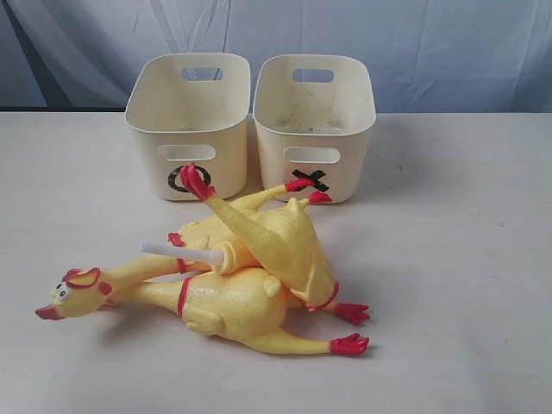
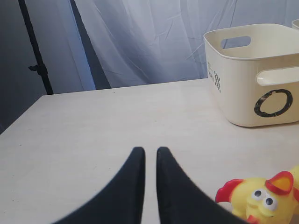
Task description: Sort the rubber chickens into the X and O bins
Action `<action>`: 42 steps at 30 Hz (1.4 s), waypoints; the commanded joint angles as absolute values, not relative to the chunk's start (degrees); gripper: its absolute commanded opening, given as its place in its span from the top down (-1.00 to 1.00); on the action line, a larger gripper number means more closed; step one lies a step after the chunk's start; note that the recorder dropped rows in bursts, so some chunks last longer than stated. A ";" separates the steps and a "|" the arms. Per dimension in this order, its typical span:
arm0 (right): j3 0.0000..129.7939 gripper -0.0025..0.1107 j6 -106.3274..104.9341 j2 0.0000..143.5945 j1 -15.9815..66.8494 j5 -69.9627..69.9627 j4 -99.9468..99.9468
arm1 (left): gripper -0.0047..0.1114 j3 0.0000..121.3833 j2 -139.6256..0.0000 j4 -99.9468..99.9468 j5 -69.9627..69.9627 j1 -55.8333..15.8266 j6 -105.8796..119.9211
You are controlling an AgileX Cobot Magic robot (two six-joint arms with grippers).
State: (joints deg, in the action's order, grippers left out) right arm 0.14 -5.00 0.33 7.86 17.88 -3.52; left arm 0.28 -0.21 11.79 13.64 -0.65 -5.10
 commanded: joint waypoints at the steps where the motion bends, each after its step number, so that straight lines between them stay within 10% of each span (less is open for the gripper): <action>1: 0.00 0.97 -4.86 0.00 8.07 17.49 -3.69 | 0.75 0.00 0.00 11.60 13.35 -0.56 -5.14; 42: 0.00 0.97 -4.88 0.00 8.07 10.21 -10.95 | 0.75 0.00 0.00 11.60 13.35 -0.56 -5.14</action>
